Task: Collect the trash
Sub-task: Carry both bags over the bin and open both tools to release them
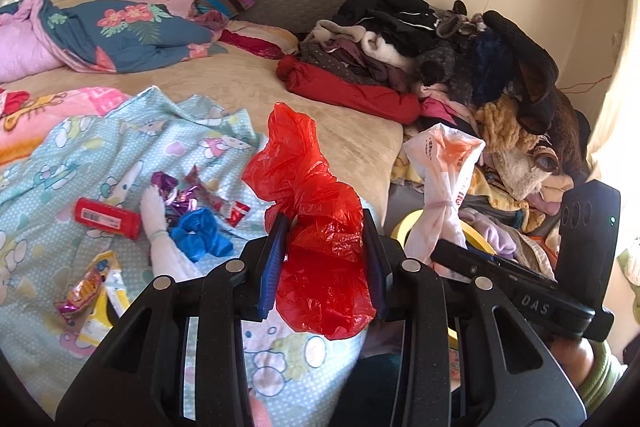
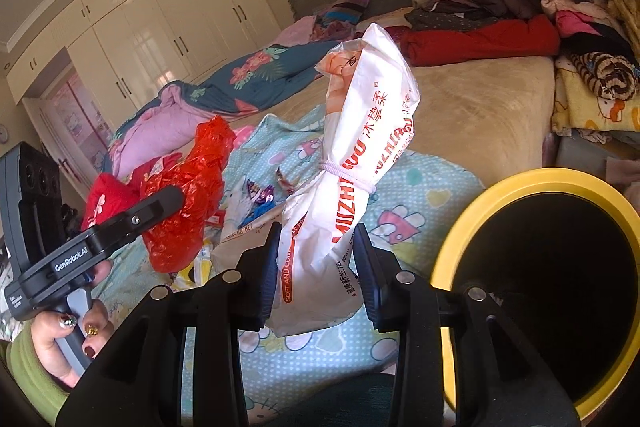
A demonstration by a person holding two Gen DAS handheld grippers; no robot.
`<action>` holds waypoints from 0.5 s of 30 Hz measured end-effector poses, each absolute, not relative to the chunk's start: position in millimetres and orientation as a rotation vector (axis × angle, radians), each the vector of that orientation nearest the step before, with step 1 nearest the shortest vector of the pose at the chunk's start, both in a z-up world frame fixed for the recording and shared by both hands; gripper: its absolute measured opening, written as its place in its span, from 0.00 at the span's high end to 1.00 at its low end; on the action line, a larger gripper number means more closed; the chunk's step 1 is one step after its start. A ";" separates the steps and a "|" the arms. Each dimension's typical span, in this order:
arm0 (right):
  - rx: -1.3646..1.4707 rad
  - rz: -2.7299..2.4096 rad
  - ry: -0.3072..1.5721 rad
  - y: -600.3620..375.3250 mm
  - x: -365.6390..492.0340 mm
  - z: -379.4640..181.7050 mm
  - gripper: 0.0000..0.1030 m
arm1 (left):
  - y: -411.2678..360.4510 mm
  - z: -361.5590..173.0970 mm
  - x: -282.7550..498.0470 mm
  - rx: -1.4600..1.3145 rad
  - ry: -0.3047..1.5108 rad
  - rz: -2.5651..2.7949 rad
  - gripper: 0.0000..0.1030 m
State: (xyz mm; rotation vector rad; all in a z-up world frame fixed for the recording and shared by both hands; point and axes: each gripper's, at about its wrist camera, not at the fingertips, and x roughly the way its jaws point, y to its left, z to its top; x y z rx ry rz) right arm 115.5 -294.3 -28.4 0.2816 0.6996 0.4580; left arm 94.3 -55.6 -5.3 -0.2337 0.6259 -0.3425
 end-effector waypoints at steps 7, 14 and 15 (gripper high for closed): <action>0.313 0.417 0.692 -318.5 114.3 -27.8 0.67 | -73.3 -4.6 92.2 -0.220 0.628 -0.375 0.72; 0.338 0.370 0.688 -344.1 113.4 -26.1 0.67 | -96.2 -5.3 90.8 -0.202 0.635 -0.413 0.72; 0.339 0.362 0.688 -347.7 114.1 -25.8 0.67 | -99.3 -5.4 90.7 -0.200 0.636 -0.419 0.72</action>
